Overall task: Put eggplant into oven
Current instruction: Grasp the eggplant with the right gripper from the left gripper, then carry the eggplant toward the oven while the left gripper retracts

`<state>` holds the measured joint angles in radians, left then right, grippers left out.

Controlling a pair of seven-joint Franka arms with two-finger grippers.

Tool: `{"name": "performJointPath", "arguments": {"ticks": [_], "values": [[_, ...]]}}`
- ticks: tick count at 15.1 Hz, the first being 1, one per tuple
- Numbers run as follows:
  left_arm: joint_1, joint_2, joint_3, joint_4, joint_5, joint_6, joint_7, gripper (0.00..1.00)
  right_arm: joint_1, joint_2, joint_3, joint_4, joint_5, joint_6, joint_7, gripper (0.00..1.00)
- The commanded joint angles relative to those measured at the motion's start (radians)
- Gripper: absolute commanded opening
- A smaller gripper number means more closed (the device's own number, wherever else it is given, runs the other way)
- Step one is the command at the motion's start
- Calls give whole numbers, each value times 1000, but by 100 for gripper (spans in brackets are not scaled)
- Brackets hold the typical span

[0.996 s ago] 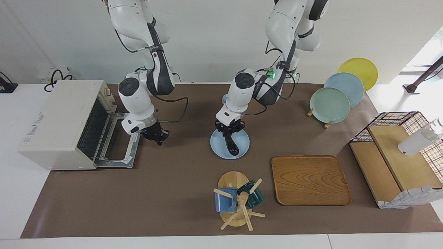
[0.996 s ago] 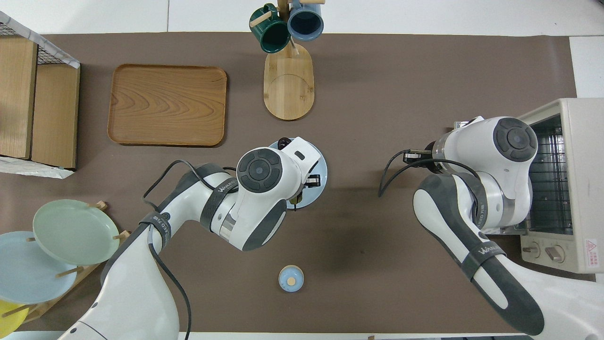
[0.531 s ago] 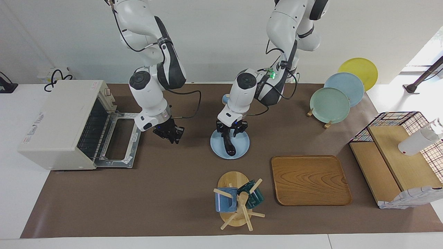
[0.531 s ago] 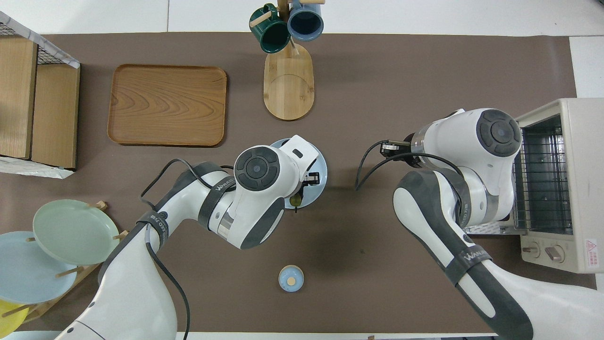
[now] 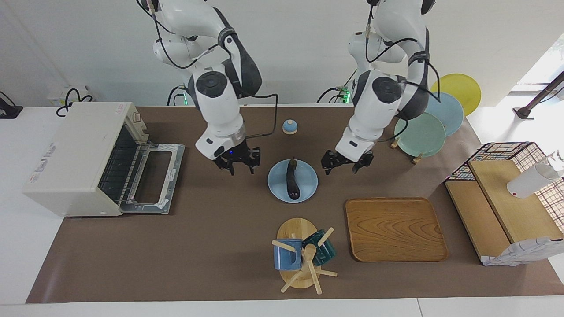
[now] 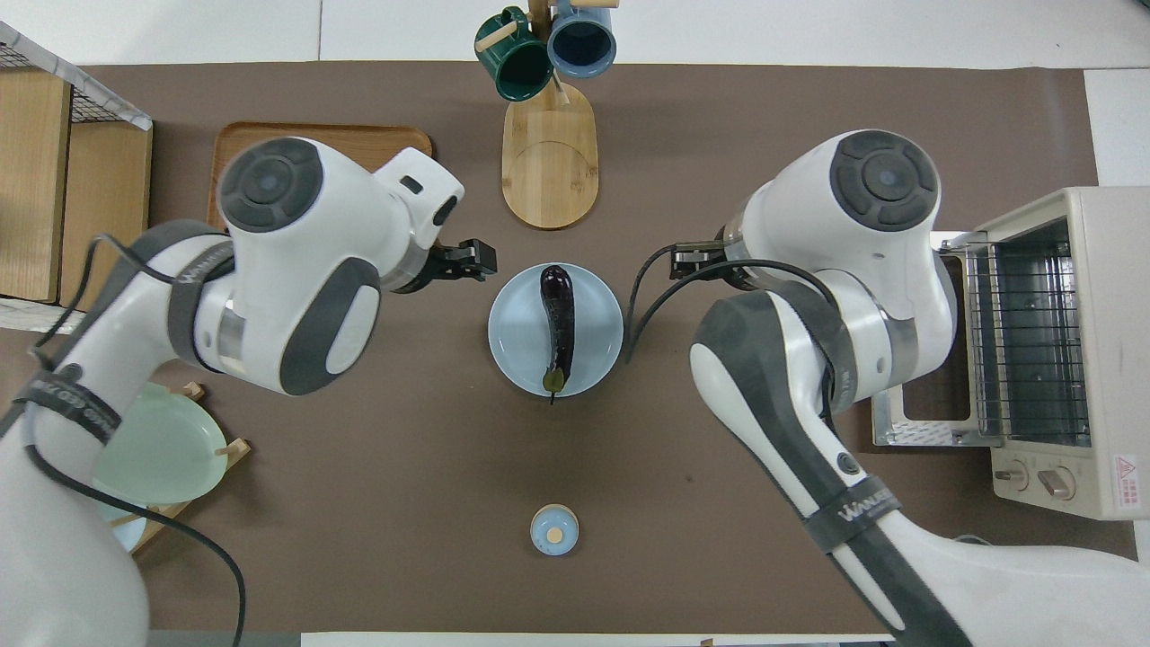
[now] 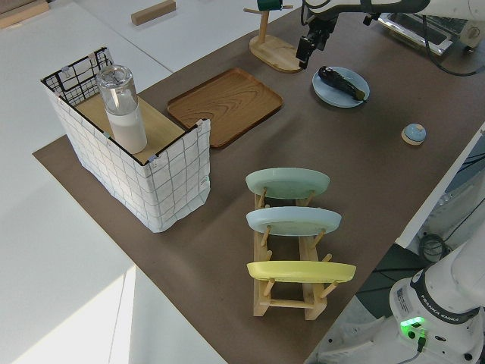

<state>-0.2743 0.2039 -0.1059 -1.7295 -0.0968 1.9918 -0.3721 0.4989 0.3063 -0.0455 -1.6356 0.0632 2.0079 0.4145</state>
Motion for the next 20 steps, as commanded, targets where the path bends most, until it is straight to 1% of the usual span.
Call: {"name": "performJointPath", "arguments": {"ticks": [1, 2, 3, 4, 5, 6, 7, 8, 10, 12, 13, 14, 16, 18, 20], "values": [[84, -41, 2, 36, -3, -105, 114, 100, 99, 213, -7, 282, -60, -66, 145, 64], [119, -63, 2, 34, -1, -128, 155, 100, 142, 277, -7, 372, -63, -78, 192, 64], [154, -84, 2, 33, 0, -157, 201, 100, 174, 330, -8, 437, -65, -86, 251, 63], [177, -104, 3, 33, 0, -186, 244, 100, 209, 358, -8, 466, -65, -72, 317, 62], [191, -125, 3, 31, 6, -211, 264, 100, 223, 362, -7, 467, -65, -49, 343, 61], [198, -148, 3, 27, 20, -232, 268, 100, 233, 362, -5, 462, -63, -26, 348, 59], [198, -167, 3, 22, 38, -255, 269, 100, 271, 369, -5, 454, -68, -15, 355, 58], [196, -181, 3, 21, 51, -284, 271, 100, 312, 378, -7, 439, -78, 24, 357, 58], [196, -213, 2, -5, 54, -303, 274, 100, 319, 381, -7, 357, -118, 115, 354, 58], [193, -234, 2, -27, 55, -304, 274, 100, 320, 387, -7, 329, -144, 150, 353, 58], [187, -235, 3, -27, 55, -304, 272, 100, 328, 393, -7, 326, -166, 146, 353, 57], [185, -233, 3, -19, 61, -312, 272, 100, 329, 393, -7, 323, -180, 141, 353, 55], [181, -225, 3, 5, 74, -321, 280, 100, 328, 392, -7, 303, -183, 143, 351, 54], [181, -212, 6, 45, 71, -355, 280, 100, 323, 392, -7, 263, -181, 191, 356, 54], [179, -196, 14, 67, 78, -384, 283, 100, 322, 378, -7, 196, -180, 250, 356, 54]]}}
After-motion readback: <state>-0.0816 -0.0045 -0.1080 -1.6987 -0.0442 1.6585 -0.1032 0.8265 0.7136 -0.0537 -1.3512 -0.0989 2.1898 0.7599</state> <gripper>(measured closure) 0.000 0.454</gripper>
